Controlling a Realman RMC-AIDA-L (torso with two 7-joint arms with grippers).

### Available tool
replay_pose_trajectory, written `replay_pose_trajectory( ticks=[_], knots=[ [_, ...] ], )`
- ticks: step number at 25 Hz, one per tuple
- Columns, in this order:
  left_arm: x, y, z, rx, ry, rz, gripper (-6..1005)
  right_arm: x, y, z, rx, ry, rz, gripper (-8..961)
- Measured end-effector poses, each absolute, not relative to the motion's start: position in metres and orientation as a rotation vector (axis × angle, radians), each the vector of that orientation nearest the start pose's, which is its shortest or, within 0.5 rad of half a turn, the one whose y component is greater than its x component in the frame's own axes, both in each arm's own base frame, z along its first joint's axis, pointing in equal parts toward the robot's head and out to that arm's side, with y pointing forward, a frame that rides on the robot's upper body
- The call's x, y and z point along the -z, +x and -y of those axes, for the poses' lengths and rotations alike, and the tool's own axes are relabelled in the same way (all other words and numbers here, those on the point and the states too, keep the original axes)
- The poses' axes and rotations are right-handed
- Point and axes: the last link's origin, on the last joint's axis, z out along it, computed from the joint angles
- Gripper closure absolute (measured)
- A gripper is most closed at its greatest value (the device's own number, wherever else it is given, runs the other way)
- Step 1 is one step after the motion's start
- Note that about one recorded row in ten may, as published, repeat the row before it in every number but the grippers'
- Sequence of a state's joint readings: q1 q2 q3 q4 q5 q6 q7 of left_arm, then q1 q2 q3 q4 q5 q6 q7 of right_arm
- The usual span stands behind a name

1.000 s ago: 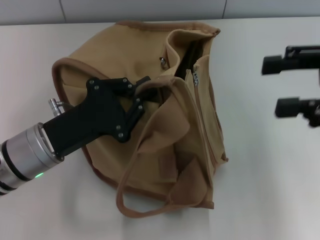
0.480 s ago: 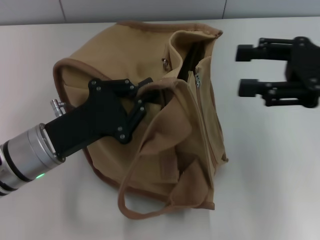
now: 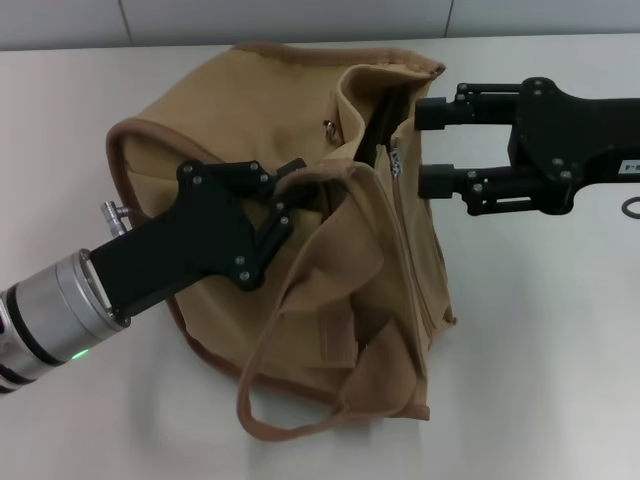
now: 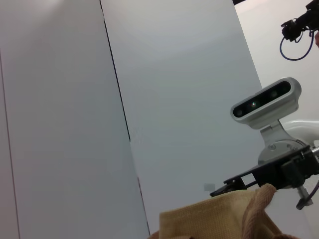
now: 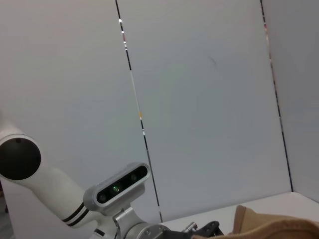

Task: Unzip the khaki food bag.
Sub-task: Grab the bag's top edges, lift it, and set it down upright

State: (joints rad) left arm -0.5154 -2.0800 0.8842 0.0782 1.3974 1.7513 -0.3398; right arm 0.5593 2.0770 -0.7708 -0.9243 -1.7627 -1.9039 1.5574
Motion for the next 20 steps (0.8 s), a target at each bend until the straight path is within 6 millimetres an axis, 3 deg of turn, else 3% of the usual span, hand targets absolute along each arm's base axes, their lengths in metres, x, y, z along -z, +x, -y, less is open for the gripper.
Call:
replay_pose_trajectory(
  ticks=[11,20],
  knots=[
    [0.046,-0.238,-0.271,1.200,-2.326,-0.138,917,-0.029,0.176,-0.326,-1.038,-2.961,-0.304,226],
    [0.044,-0.238,-0.272,1.199,-2.315,-0.142,917,-0.026,0.184,-0.324,-1.028,-2.949,-0.338,226]
  ],
)
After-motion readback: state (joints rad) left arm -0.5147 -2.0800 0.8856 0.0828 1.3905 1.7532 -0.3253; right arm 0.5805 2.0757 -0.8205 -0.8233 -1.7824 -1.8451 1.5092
